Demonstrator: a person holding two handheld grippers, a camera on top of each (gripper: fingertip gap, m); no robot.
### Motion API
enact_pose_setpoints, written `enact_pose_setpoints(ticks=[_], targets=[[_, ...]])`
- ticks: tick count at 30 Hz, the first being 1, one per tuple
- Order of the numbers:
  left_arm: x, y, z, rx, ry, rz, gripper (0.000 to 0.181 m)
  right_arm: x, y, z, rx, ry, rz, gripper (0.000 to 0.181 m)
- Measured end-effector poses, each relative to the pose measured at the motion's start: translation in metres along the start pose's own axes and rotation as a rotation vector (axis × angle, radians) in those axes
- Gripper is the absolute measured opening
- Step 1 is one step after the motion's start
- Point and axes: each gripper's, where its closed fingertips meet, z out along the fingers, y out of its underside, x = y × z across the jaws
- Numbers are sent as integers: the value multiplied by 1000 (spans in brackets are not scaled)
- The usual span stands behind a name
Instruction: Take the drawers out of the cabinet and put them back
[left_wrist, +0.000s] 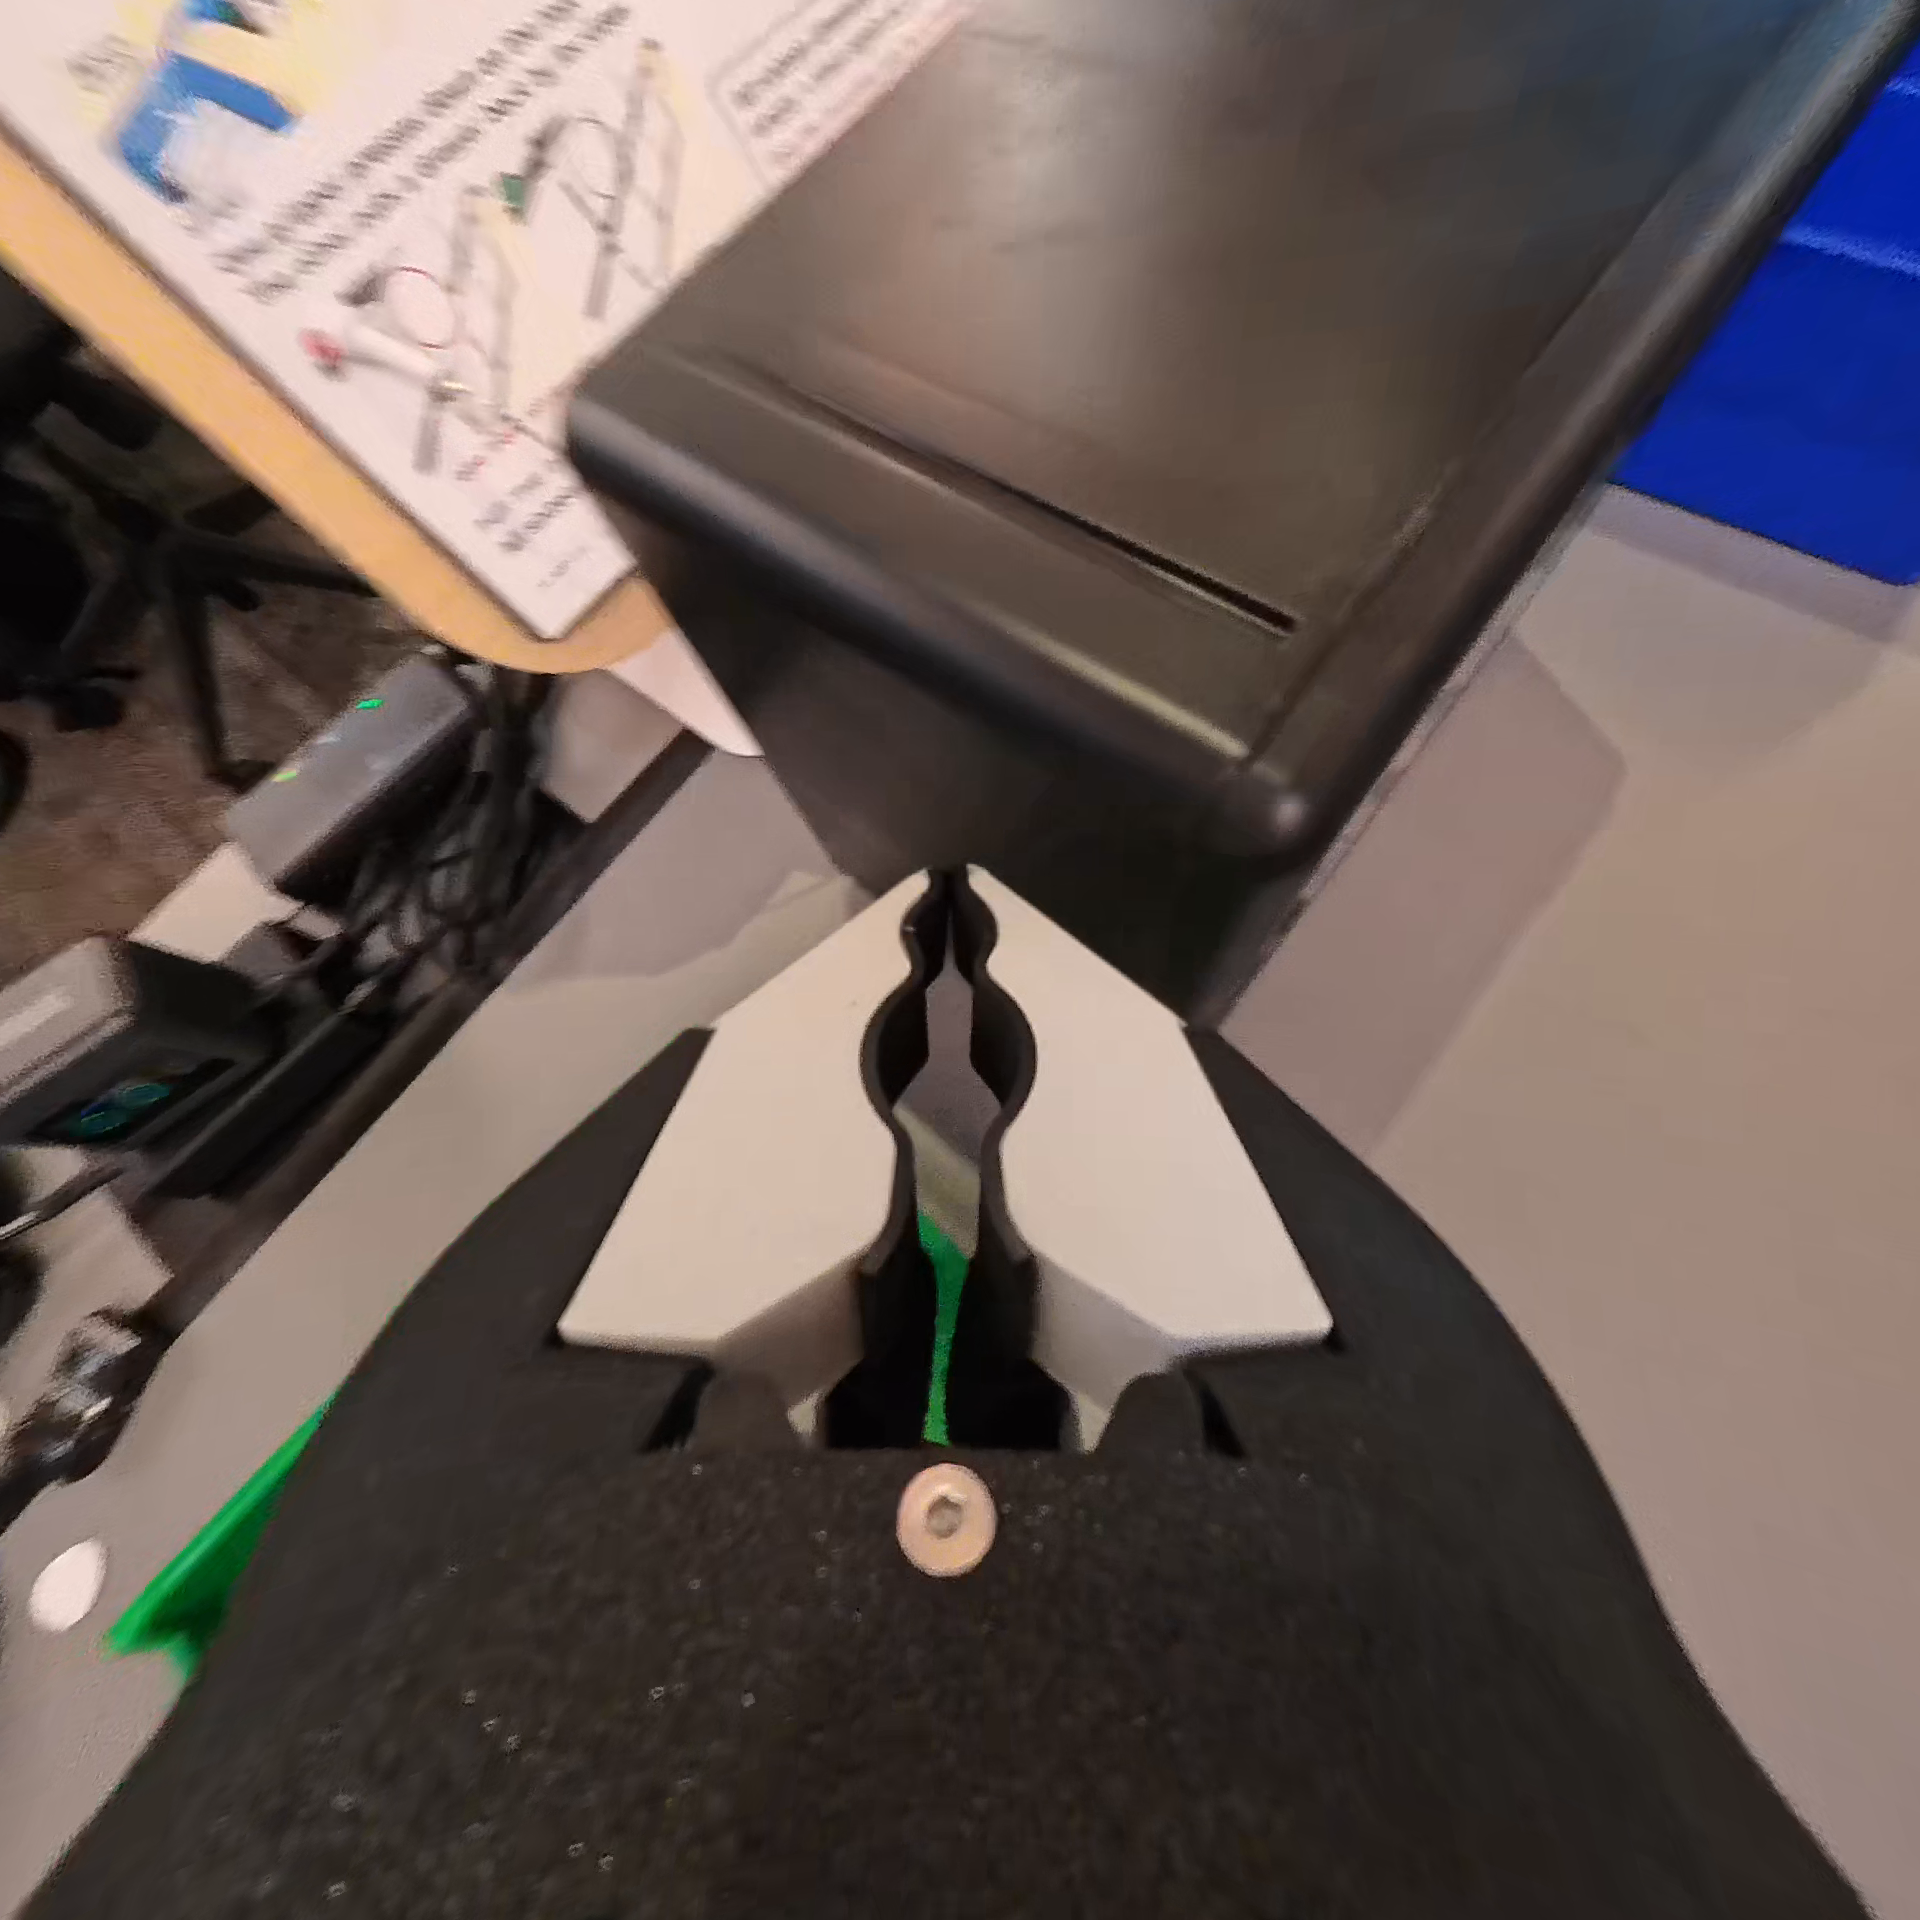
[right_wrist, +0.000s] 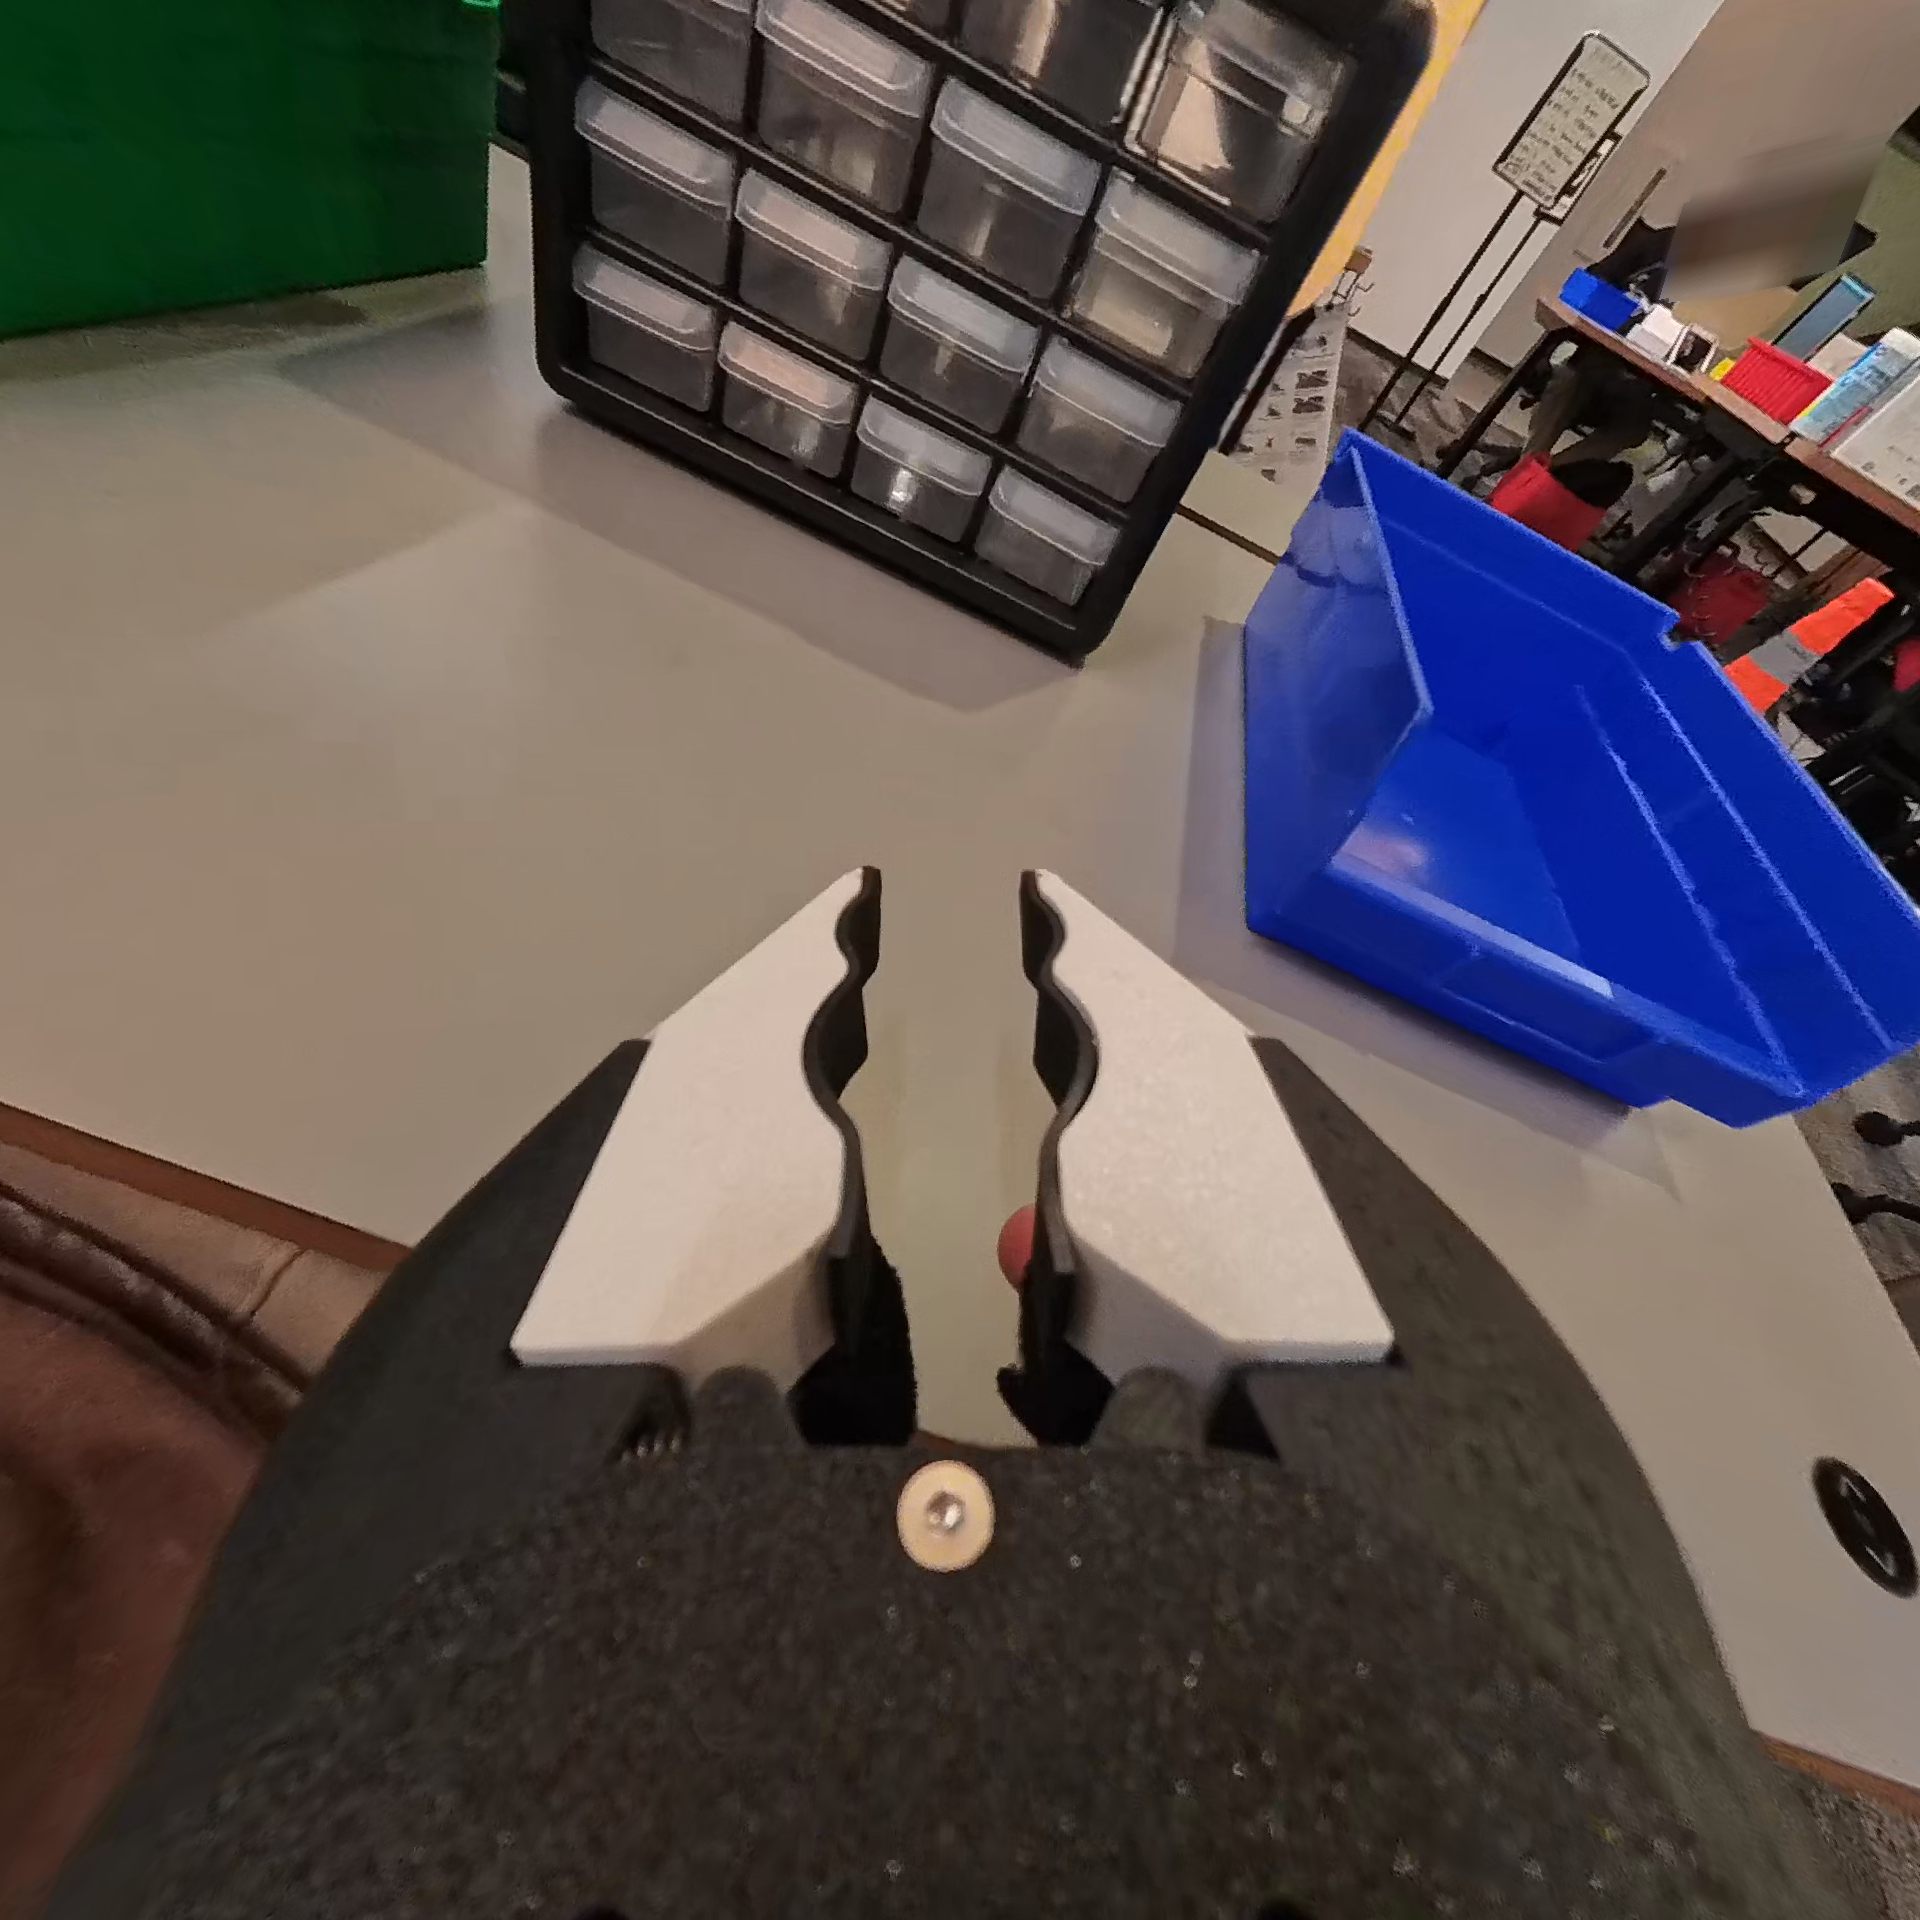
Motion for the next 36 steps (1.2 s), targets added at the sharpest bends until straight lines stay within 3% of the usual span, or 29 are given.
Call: enact_pose_setpoints(ticks=[3,7,10,13,15,18,21,25,32,36], targets=[[-19,-29,-23,94,-68,-25,1,-1,-4,16,6,-5,-54,26],[2,-99,-41,217,43,29,5,15,-32,54,101,106,-183,28],[44,-138,-18,176,192,203,2,18,-50,94,129,121,-169,20],[76,-161,25,103,342,296,0,28,-68,128,160,146,93,23],[80,-159,60,-31,376,323,0,41,-74,146,171,190,167,42],[88,-153,93,-207,425,381,0,61,-84,164,206,352,-108,41],[103,-164,105,-222,475,405,0,66,-92,177,253,465,-424,25],[115,-162,113,-178,550,397,0,60,-78,204,223,441,-606,25],[108,-157,112,-236,495,468,0,54,-77,230,228,474,-796,23],[107,-157,112,-252,543,386,0,57,-83,231,236,505,-798,23]])
